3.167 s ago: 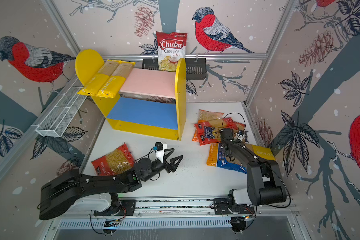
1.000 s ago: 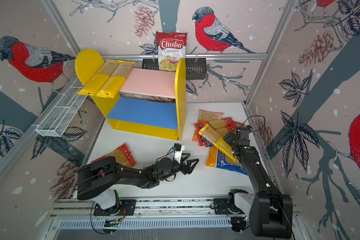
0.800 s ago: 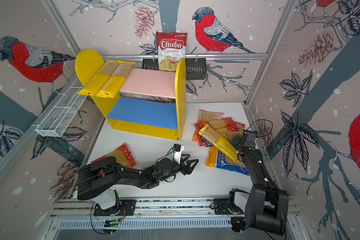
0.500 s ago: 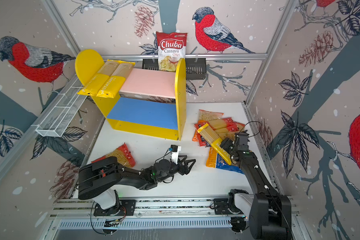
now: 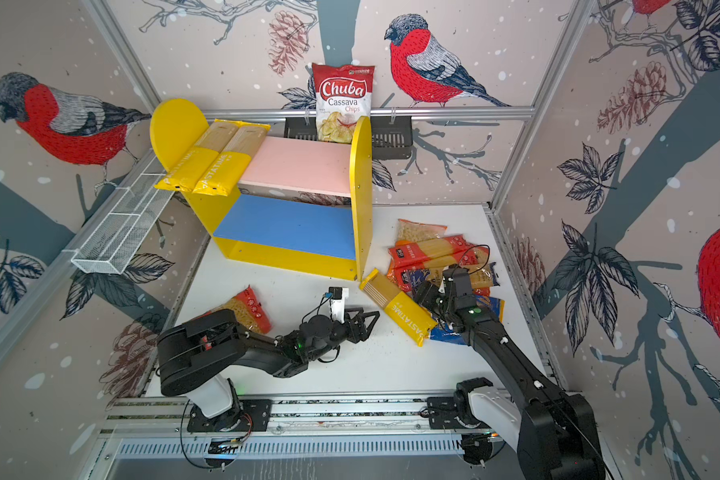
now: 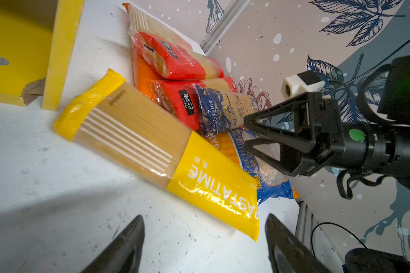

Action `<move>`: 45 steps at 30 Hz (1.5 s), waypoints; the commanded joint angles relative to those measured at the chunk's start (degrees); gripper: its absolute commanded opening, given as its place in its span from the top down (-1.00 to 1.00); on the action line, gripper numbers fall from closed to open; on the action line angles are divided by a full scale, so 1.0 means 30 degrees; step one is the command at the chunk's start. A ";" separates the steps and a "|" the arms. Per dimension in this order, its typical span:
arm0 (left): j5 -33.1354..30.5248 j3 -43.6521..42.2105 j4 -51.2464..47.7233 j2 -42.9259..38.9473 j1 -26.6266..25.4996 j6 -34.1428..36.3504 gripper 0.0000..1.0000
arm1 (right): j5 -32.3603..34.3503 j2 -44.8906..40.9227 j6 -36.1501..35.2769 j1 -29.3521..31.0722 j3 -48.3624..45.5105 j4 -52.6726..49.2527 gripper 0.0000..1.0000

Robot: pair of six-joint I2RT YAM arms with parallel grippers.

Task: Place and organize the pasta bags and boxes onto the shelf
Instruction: 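Drag the spaghetti pack out of the pile toward the left gripper with the right gripper, then grasp the pack's near end with the left gripper while the right holds its far end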

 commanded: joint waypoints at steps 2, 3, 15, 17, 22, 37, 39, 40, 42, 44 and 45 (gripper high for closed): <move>0.0327 0.0036 0.1413 0.0331 0.0020 -0.0696 -0.56 | -0.0389 0.1091 -0.1653 -0.0133 0.0712 -0.0188 -0.52; 0.0362 -0.0044 0.1420 0.0287 0.0020 -0.0749 -0.56 | -0.0423 0.1431 -0.1978 0.0093 0.0820 -0.0359 -0.52; -0.0928 -0.0633 -0.3060 -0.1762 0.0276 -0.0984 -0.55 | 0.0157 0.2052 0.0137 0.4102 -0.0599 0.1245 -0.42; -0.0608 -0.0058 -0.4731 -0.1830 0.0313 -0.1210 -0.53 | -0.0036 0.2724 0.0424 0.4474 -0.0937 0.2098 -0.39; 0.0430 0.0834 -0.7248 -0.1312 0.0369 -0.2567 -0.50 | -0.0617 0.4010 0.0744 0.4591 -0.1437 0.3605 -0.26; 0.1676 -0.1062 -0.6939 -0.1717 0.1955 -0.4331 -0.41 | -0.3232 0.5218 0.4025 0.8477 -0.2149 0.7716 -0.09; 0.1658 -0.1452 -0.7042 -0.2139 0.2225 -0.4332 -0.41 | -0.3905 0.4979 0.3989 0.8095 -0.2499 0.8325 -0.09; 0.1538 -0.1538 -0.7168 -0.2329 0.2297 -0.4306 -0.41 | -0.4066 0.4801 0.3954 0.7567 -0.2834 0.8571 -0.10; 0.1479 -0.1655 -0.7093 -0.2410 0.2334 -0.4375 -0.41 | -0.4171 0.4714 0.3670 0.6403 -0.3274 0.8639 -0.10; 0.1702 -0.1480 -0.6990 -0.2291 0.2345 -0.4193 -0.38 | -0.4339 0.4970 0.3258 0.5535 -0.3382 0.8455 -0.11; 0.1757 -0.1333 -0.7151 -0.2205 0.2349 -0.4149 -0.36 | -0.4306 0.5123 0.3120 0.5359 -0.3375 0.8469 -0.11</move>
